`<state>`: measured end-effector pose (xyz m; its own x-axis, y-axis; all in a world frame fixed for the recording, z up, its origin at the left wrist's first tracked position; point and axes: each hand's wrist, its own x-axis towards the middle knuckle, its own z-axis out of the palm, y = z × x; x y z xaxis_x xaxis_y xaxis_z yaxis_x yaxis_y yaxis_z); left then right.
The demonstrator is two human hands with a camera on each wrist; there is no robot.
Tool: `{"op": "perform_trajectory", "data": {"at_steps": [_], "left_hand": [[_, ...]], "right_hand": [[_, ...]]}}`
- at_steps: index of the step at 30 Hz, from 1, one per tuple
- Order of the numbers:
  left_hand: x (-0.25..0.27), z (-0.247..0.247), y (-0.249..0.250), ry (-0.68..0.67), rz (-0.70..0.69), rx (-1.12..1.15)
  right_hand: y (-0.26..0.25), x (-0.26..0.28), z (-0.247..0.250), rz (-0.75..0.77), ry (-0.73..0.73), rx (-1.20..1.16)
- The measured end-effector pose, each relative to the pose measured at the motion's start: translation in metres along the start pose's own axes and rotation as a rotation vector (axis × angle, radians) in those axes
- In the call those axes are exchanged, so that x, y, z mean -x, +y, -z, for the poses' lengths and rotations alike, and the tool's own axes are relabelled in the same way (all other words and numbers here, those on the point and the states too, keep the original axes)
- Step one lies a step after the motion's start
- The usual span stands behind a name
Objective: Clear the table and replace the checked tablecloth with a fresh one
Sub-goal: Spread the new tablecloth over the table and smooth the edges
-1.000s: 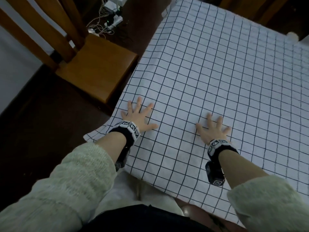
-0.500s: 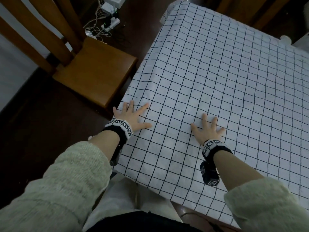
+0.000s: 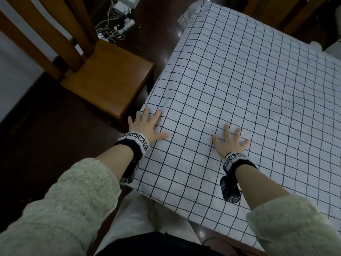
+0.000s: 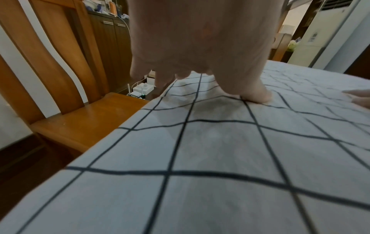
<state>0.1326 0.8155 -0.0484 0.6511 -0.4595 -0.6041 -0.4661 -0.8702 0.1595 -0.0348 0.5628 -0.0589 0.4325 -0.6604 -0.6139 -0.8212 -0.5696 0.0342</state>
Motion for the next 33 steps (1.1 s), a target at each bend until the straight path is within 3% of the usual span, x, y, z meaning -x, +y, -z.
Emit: {"op": "perform_trajectory", "data": {"at_steps": [8, 13, 19, 33], "left_hand": [[0.0, 0.0, 0.004, 0.03, -0.069, -0.006], [0.006, 0.003, 0.022, 0.234, -0.326, -0.016], [-0.005, -0.019, 0.04, 0.032, -0.281, 0.008], [-0.028, -0.007, 0.04, 0.041, -0.31, -0.095]], "right_hand": [[-0.002, 0.016, -0.005, -0.008, 0.016, 0.0], [-0.006, 0.029, 0.004, -0.003, 0.056, 0.012], [-0.018, 0.029, 0.0, 0.145, 0.049, 0.03], [-0.025, 0.018, 0.01, 0.126, 0.026, 0.038]]}}
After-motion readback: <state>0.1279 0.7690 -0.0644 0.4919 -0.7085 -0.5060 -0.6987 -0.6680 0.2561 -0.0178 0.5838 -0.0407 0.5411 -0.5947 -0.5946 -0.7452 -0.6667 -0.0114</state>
